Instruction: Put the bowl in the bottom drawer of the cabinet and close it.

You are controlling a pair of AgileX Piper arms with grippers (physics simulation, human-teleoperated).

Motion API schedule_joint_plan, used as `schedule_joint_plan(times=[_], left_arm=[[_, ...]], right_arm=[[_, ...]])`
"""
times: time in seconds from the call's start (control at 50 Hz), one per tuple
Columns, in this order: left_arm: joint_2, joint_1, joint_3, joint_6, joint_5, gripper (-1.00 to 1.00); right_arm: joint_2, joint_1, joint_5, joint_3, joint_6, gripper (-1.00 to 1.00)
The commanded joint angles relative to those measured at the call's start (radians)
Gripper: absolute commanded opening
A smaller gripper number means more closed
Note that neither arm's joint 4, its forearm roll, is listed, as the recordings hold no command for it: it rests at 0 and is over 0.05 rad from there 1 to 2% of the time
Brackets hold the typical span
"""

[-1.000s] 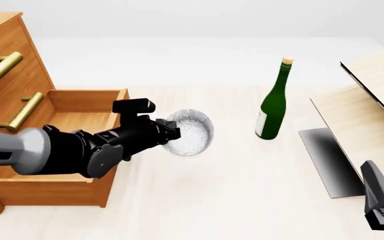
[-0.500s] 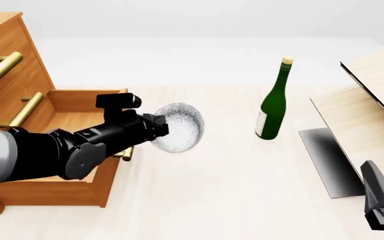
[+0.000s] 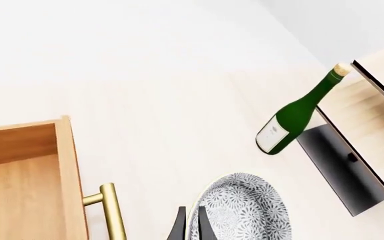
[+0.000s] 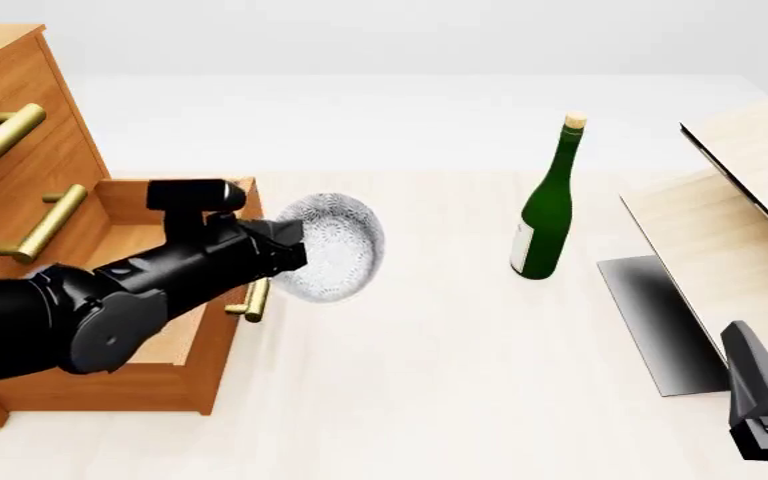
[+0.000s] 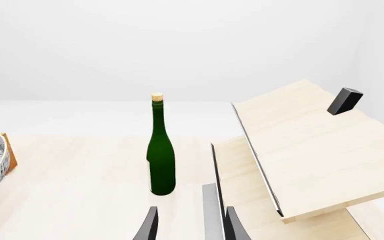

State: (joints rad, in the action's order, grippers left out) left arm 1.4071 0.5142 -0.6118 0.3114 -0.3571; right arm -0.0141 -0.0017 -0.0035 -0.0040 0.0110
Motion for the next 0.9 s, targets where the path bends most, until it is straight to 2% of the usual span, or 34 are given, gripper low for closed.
schedule_joint_plan(times=[0.02, 0.9], left_arm=[[-0.069, -0.018, 0.017, -0.024, 0.020, -1.00], [-0.278, -0.137, 0.063, -0.115, 0.114, -1.00]], right_arm=[[0.000, 0.000, 0.000, 0.000, 0.000, 1.00], [0.000, 0.000, 0.000, 0.000, 0.000, 1.00]])
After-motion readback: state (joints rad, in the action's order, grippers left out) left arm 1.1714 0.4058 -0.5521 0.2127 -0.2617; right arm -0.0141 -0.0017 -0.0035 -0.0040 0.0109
